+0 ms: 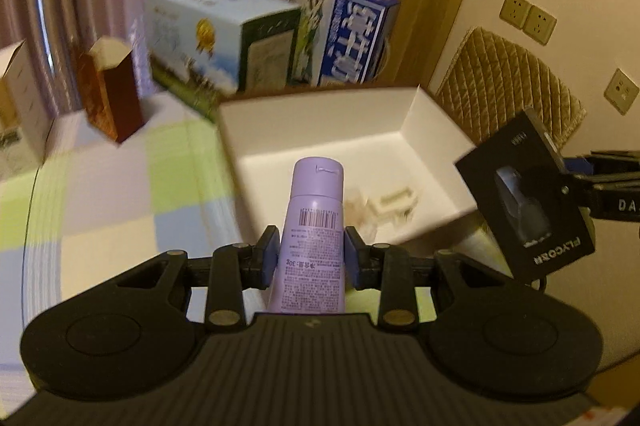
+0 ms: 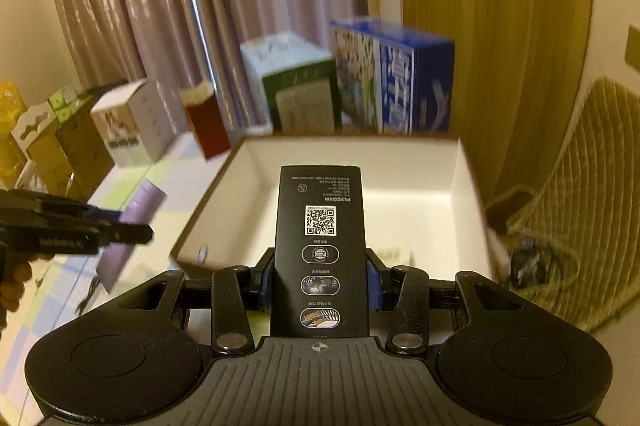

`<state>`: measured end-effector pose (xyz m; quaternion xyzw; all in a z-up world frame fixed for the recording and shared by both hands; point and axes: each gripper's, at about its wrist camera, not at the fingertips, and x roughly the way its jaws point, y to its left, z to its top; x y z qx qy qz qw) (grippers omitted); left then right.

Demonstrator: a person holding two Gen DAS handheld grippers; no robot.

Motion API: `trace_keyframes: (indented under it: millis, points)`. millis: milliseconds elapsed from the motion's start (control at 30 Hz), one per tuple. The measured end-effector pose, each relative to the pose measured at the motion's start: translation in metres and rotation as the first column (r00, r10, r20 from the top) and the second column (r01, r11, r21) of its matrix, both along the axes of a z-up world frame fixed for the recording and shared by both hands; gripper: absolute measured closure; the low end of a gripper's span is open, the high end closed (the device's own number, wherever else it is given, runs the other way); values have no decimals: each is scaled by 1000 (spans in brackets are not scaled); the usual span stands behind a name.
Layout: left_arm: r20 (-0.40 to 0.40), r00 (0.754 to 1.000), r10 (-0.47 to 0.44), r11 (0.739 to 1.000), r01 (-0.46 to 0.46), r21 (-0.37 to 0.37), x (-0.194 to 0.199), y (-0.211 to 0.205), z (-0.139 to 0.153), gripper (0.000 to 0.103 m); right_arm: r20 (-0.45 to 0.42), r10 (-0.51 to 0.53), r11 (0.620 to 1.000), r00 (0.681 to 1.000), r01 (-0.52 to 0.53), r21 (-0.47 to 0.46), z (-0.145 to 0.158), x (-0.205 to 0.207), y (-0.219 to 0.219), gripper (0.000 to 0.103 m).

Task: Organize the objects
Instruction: 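Carry the tube and black box into the cardboard box and release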

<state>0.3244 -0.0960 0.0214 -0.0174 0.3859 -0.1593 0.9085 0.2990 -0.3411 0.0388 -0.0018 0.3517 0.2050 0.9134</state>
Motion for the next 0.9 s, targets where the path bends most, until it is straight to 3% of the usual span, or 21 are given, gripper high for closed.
trace_keyframes:
  millis: [233, 467, 733, 900]
  points:
    - [-11, 1000, 28, 1000, -28, 13, 57, -38, 2, 74, 17, -8, 1000, 1000, 8, -2, 0, 70, -7, 63]
    - [-71, 995, 63, 998, -61, 36, 99, -58, -19, 74, -26, -41, 988, 999, 36, -149, -39, 126, -17, 62]
    - [-155, 983, 100, 994, -93, 52, 121, -63, -57, 74, -113, -85, 964, 990, 54, -259, -94, 157, -24, 62]
    - [-204, 971, 127, 991, -116, 69, 128, -63, -79, 74, -132, -107, 950, 985, 61, -307, -113, 163, -19, 62]
